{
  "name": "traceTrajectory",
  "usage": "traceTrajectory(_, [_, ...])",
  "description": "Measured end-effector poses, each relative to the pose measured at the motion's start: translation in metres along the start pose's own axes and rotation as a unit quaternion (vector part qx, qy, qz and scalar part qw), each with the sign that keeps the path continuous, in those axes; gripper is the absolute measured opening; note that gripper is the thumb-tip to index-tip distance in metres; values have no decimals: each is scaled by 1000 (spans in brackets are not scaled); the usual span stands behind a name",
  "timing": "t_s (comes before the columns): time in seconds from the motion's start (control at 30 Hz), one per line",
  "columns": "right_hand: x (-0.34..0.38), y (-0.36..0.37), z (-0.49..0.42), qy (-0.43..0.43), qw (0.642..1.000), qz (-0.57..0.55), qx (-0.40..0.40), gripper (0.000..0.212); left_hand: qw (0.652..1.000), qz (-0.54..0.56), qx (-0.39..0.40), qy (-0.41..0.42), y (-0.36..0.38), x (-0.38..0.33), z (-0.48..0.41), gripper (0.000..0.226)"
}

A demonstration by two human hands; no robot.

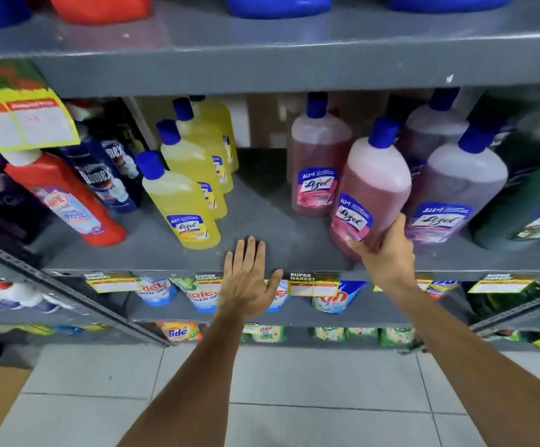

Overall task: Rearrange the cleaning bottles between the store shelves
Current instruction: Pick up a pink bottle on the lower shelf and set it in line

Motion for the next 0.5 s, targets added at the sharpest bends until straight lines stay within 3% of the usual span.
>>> traceTrajectory(0.3, [4, 34, -14, 7, 983, -54, 174, 76, 1000, -8, 9, 4, 4, 1, -2, 84])
traceTrajectory(0.5, [13, 39, -11, -13, 989, -31, 146, 90, 1000, -7, 14, 4, 4, 1, -3, 86])
Point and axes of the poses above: each hand's wrist, its own z-axis away from the middle knuckle, its own y-axis out of the palm, x = y × z, the point moved 9 cm from there along -z, towards the middle knuckle, and after that the axes turned 15 degrees about -z, right-handed, at the moved point
